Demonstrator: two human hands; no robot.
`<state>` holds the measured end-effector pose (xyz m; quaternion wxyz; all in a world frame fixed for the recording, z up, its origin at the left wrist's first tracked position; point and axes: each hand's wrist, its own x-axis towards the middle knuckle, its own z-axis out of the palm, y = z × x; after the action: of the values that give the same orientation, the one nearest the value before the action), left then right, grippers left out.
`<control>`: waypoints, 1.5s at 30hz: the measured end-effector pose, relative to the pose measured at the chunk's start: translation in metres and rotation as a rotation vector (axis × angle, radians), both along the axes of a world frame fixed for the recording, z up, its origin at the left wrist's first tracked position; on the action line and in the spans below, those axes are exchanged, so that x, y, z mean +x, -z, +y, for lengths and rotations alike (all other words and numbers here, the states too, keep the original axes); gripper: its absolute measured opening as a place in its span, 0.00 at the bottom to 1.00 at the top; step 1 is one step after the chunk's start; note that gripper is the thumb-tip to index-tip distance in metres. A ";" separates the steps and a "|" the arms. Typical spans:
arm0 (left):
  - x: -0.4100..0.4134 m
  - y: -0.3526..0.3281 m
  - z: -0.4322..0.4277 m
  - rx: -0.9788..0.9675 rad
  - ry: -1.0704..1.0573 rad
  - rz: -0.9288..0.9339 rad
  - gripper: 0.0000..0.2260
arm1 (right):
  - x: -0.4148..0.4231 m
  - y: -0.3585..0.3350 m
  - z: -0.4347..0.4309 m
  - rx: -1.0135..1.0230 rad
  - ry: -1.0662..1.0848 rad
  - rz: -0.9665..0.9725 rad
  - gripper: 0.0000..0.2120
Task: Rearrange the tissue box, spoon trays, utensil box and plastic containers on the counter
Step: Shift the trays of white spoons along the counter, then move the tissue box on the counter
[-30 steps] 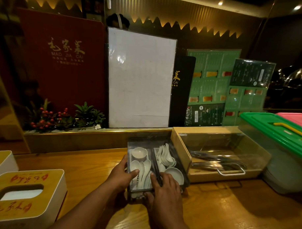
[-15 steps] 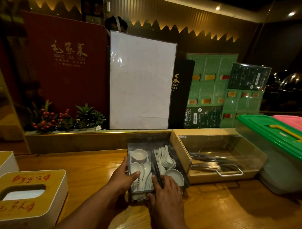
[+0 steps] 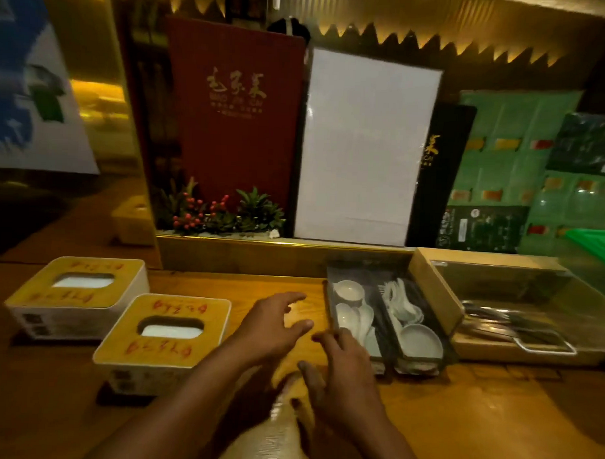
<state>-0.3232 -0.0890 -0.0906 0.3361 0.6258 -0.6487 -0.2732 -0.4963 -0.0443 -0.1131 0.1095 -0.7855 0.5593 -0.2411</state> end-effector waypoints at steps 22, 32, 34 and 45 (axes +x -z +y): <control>0.125 0.022 0.043 0.052 -0.382 0.288 0.31 | 0.085 -0.010 -0.039 -0.035 0.007 0.173 0.28; 0.066 0.019 -0.044 0.066 -0.393 0.434 0.24 | 0.043 0.001 -0.111 -0.065 0.202 0.005 0.25; 0.062 0.019 -0.056 0.074 -0.385 0.446 0.24 | 0.040 0.006 -0.122 -0.057 0.222 -0.025 0.25; 0.053 0.026 -0.078 0.071 -0.388 0.499 0.21 | 0.036 0.018 -0.140 -0.028 0.294 -0.120 0.26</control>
<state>-0.2697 -0.1668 -0.1168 0.5087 0.6627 -0.4048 -0.3718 -0.4606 -0.1841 -0.1312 0.0955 -0.6805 0.6575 -0.3089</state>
